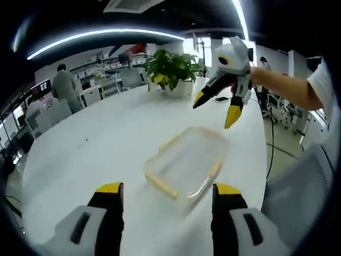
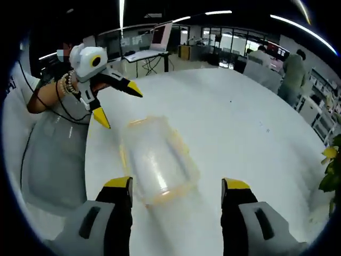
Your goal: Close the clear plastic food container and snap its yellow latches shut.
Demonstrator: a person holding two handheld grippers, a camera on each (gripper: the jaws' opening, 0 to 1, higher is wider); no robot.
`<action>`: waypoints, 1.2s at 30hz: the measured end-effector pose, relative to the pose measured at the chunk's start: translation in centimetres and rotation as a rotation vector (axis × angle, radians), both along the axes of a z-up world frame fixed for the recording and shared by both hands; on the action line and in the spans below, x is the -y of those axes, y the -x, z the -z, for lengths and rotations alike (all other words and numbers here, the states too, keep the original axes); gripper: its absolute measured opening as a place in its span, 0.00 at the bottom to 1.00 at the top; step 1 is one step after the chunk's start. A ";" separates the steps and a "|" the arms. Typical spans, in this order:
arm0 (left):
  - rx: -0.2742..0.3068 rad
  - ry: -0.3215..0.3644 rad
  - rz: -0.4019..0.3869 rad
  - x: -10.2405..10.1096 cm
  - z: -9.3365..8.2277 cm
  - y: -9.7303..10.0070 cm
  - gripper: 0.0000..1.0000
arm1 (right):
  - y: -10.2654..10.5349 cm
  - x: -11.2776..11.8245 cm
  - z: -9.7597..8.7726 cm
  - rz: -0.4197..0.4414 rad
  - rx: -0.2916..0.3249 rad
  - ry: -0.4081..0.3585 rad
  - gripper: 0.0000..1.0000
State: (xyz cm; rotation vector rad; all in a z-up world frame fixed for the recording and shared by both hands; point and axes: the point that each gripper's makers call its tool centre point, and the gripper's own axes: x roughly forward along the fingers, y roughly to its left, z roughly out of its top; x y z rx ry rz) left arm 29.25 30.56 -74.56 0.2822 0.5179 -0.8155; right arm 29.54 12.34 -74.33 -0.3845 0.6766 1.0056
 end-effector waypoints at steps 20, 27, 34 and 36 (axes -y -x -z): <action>0.027 -0.061 0.075 3.5 3.9 -0.4 0.70 | 2.4 -0.8 4.8 0.026 -0.047 -0.041 0.75; 0.024 -0.088 0.123 5.0 4.5 -1.1 0.67 | 1.6 -1.4 5.5 0.038 -0.046 -0.047 0.71; 0.002 -0.082 0.133 5.3 4.6 -1.1 0.67 | 0.9 -2.2 5.9 0.047 -0.043 -0.056 0.67; -0.006 -0.067 0.134 5.4 4.6 -1.0 0.67 | 0.8 -2.5 6.2 0.044 -0.053 -0.040 0.68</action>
